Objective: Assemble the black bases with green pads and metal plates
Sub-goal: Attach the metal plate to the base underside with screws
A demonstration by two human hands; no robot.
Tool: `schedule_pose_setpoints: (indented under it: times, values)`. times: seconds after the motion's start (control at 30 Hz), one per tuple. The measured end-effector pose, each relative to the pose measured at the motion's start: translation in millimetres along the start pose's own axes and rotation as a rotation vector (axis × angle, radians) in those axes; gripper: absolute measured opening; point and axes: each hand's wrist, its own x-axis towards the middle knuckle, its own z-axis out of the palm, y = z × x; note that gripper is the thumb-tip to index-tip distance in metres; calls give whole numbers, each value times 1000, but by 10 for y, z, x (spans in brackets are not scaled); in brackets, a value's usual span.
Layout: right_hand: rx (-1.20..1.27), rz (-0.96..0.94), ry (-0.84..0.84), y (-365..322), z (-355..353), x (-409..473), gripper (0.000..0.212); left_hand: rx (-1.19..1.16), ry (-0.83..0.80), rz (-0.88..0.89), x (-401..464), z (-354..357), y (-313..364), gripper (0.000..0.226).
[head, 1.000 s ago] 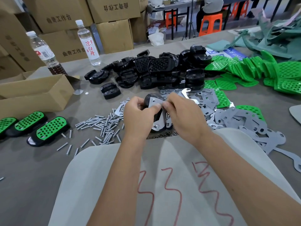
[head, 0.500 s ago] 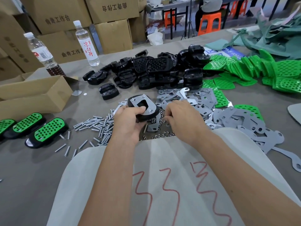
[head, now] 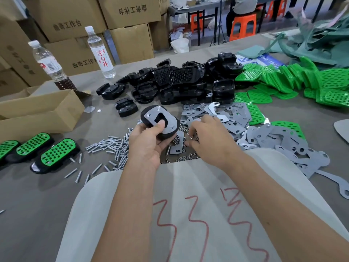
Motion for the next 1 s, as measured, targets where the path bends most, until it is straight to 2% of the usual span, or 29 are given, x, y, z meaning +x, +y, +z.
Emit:
schedule_pose_setpoints:
  times: [0.07, 0.2, 0.27, 0.4, 0.53, 0.7, 0.87, 1.0]
  values:
    - [5, -14, -11, 5, -15, 4, 3, -19, -9, -3, -8, 3, 2, 22]
    - [84, -36, 33, 3, 1, -15, 21, -50, -48, -62, -9, -2, 38, 33]
    - [177, -46, 125, 29, 21, -6, 17, -42, -56, -76, -1, -13, 37, 36]
    - [552, -42, 363, 58, 20, 1, 6, 89, -70, -69, 0, -17, -15, 35]
    - [683, -99, 372, 20, 52, -27, 8, 192, -149, -69, 8, -17, -39, 34]
    - [721, -110, 346, 20, 58, -27, 12, 244, -202, -53, 3, -1, -60, 39]
    - [662, -161, 320, 9, 36, -23, 7, 176, -266, -62, -29, 6, -60, 34]
    - [726, -154, 311, 26, 29, -25, 7, 129, -265, -85, -62, 27, -52, 34]
